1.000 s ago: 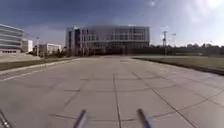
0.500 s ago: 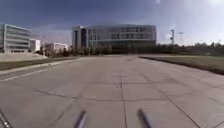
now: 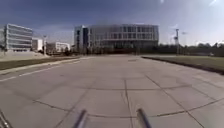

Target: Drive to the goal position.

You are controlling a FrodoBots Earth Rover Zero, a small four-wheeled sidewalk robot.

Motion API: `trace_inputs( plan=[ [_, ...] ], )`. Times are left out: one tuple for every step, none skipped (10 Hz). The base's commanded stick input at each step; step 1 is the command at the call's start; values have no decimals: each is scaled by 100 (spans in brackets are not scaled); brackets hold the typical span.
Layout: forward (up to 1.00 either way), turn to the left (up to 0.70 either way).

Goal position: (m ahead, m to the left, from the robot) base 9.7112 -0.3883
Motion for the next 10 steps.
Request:
trace_inputs(
  plan=[
    [70, -14],
    [70, -14],
    [70, -14],
    [70, -14],
    [70, -14],
    [70, -14],
    [70, -14],
    [70, -14],
    [70, -14],
    [70, -14]
  ],
)
